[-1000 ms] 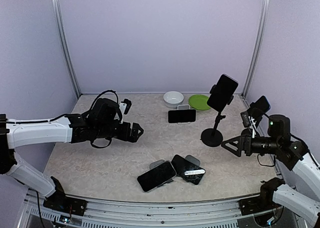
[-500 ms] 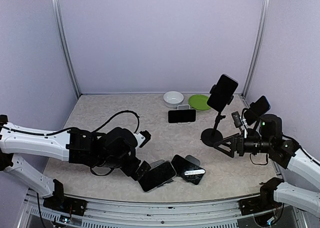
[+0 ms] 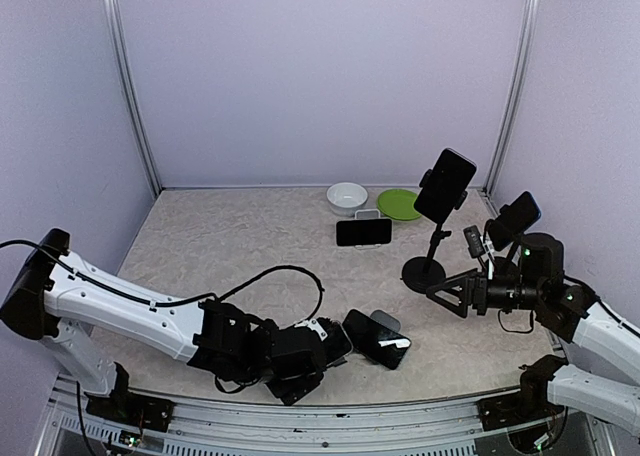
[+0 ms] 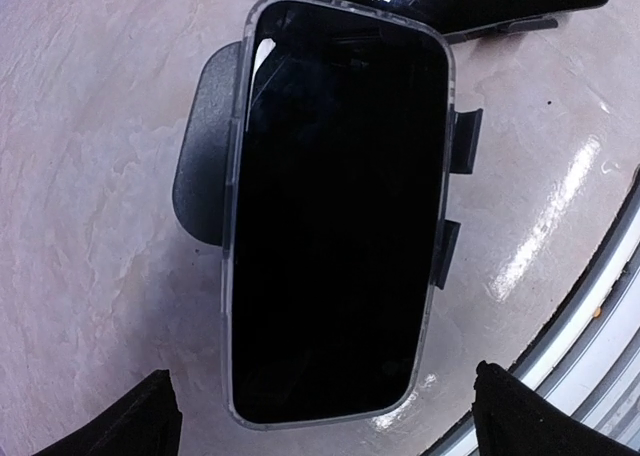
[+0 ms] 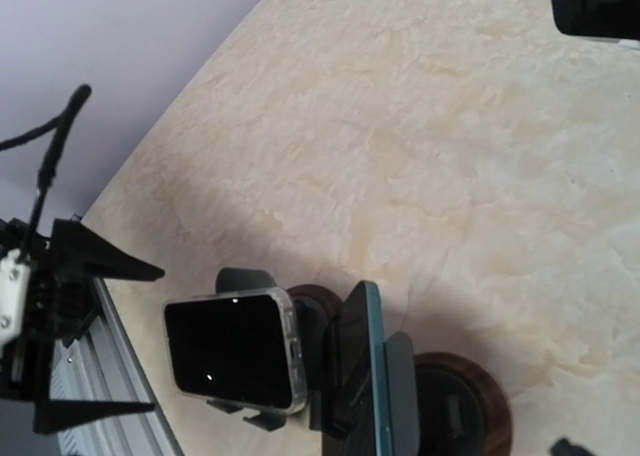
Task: Remove the phone from the phone stand
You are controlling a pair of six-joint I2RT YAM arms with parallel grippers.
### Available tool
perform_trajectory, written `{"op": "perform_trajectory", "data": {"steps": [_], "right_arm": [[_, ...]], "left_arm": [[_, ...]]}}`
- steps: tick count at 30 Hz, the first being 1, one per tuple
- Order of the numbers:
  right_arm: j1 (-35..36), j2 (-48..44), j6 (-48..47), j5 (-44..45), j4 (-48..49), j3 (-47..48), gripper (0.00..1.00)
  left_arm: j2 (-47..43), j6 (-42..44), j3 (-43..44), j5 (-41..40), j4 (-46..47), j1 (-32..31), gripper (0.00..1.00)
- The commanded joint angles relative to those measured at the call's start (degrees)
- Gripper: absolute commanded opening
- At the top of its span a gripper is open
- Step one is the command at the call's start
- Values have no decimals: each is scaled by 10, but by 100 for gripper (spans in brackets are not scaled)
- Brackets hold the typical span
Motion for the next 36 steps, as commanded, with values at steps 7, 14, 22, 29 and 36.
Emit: {"op": "perform_trajectory", "data": {"steps": [7, 14, 22, 29, 36], "right_arm": [[7, 2, 25, -16, 35, -8, 100], [7, 15, 30, -19, 50, -9, 100], [7, 31, 25, -22, 53, -4, 100], [7, 51, 20, -30, 60, 4, 100], [10, 65, 17, -38, 68, 12, 100]], "left_arm": [[65, -6, 34, -39, 2, -9, 99], [107, -3, 46, -65, -11, -13, 99], [140, 7, 59, -100, -39, -16, 99], [132, 27, 47, -125, -48, -16, 93], [107, 60, 37, -157, -43, -15, 77]]}}
